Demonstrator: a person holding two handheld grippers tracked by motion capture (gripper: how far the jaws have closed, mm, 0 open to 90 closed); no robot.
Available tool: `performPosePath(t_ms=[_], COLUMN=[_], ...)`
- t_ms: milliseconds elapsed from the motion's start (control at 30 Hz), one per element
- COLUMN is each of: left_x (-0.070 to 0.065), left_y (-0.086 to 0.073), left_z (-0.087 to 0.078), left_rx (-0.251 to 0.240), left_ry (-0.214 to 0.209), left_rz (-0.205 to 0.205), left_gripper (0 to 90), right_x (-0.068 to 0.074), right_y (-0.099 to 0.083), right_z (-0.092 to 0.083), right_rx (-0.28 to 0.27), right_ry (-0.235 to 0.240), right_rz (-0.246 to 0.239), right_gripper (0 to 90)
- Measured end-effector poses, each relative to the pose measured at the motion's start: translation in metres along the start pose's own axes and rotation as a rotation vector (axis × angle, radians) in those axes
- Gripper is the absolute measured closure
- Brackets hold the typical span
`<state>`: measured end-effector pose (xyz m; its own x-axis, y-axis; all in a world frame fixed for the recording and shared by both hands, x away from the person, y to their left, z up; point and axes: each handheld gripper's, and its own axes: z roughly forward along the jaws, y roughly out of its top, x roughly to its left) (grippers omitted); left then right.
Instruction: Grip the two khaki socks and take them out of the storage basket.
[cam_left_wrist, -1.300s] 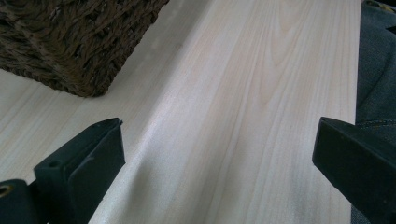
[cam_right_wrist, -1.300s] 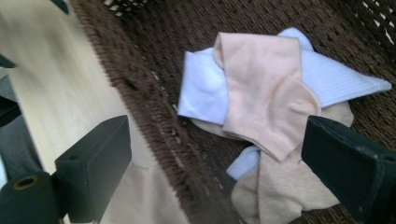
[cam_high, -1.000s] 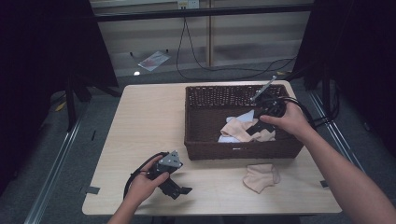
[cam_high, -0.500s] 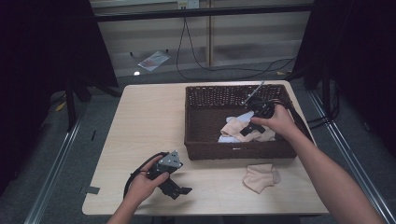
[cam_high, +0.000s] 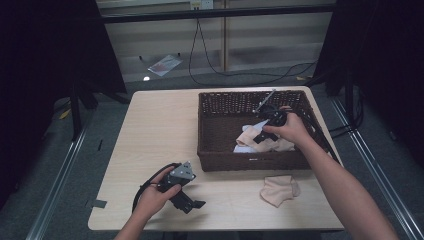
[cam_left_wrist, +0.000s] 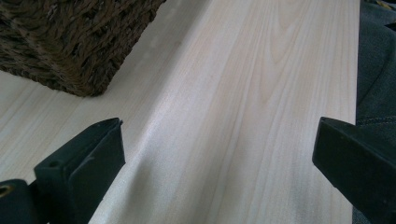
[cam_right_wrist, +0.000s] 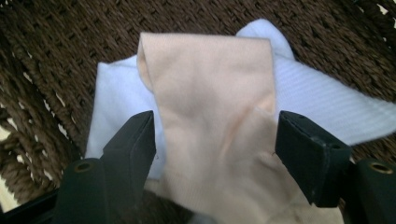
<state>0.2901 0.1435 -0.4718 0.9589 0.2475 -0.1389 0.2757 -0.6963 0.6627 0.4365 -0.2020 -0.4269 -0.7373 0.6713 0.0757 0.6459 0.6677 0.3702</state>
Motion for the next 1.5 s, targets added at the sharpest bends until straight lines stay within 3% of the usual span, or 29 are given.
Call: performPosePath(t_ms=[267, 467, 633, 767, 867, 1033, 1267, 1500], left_x=[0.001, 0.002, 0.001, 0.001, 0.002, 0.002, 0.001, 0.002], left_y=[-0.001, -0.001, -0.001, -0.001, -0.002, -0.001, -0.001, -0.001], left_z=[-0.001, 0.000, 0.000, 0.001, 0.001, -0.001, -0.001, -0.001], left_rx=[0.005, 0.008, 0.005, 0.004, -0.001, 0.008, 0.006, 0.008], left_ry=[0.000, -0.003, -0.001, 0.002, 0.004, 0.003, 0.003, 0.006], left_rz=[0.008, 0.009, 0.005, 0.003, 0.005, 0.005, 0.005, 0.004], left_gripper=[2.0, 2.0, 2.0, 2.0, 2.0, 2.0, 2.0, 2.0], right_x=[-0.003, -0.003, -0.002, -0.003, -0.003, -0.002, -0.001, -0.001], right_y=[0.000, -0.001, -0.002, -0.003, -0.003, -0.002, -0.002, -0.002], right_z=[0.015, 0.022, 0.028, 0.029, 0.028, 0.022, -0.001, -0.024], right_rx=[-0.009, -0.009, 0.000, 0.004, 0.012, 0.015, -0.001, -0.017], right_ry=[-0.024, -0.049, -0.060, -0.053, -0.035, 0.004, 0.055, 0.073], right_rz=[-0.039, -0.016, -0.040, -0.056, -0.055, -0.028, -0.001, -0.003], right_gripper=[34.0, 40.8, 54.2, 76.5, 86.0, 88.2, 89.1, 89.3])
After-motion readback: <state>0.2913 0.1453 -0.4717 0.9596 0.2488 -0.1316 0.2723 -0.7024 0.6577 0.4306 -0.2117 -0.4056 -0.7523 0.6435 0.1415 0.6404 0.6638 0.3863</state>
